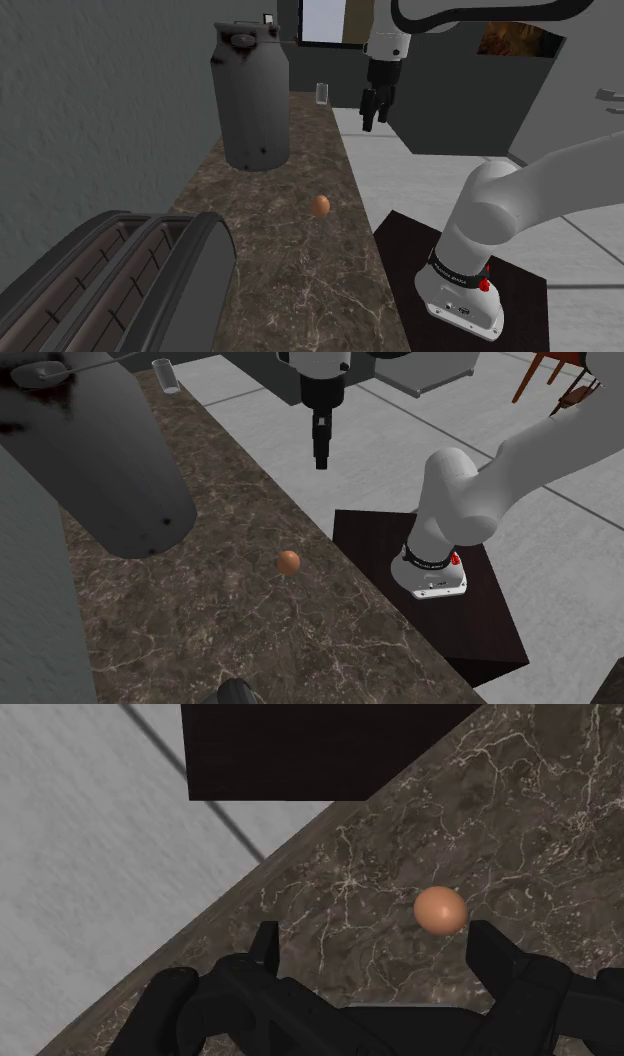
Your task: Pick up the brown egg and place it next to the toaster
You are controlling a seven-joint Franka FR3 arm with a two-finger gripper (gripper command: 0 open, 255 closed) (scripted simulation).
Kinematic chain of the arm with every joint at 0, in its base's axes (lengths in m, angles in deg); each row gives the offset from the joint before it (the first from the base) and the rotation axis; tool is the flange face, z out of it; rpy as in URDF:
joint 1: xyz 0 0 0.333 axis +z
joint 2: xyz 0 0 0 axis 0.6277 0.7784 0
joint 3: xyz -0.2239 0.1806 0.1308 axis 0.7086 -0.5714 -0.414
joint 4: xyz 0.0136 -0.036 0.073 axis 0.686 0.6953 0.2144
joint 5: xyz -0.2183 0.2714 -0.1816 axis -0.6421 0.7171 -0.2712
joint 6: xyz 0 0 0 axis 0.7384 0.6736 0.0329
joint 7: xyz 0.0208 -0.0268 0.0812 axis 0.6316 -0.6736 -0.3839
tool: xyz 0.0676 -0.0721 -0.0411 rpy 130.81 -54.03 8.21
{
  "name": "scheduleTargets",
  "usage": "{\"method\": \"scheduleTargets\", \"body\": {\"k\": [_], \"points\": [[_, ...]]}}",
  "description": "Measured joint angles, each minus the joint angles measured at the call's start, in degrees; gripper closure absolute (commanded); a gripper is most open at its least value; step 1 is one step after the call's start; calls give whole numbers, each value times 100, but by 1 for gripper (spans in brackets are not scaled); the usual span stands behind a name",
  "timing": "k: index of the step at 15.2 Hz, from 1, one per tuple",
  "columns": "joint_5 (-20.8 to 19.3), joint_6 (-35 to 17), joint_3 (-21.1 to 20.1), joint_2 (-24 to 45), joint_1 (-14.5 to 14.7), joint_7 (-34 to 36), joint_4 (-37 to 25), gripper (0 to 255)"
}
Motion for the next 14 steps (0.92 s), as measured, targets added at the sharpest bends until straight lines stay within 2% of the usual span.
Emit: {"method": "scheduleTargets", "body": {"k": [2, 5, 10, 14], "points": [[48, -97, -7, -7, 6, 42, 92, 0], [287, -590, -26, -47, 32, 225, 545, 0], [785, -1769, -59, 148, 132, 486, 1350, 0], [1294, -2851, -143, 539, 331, 661, 1867, 0]]}}
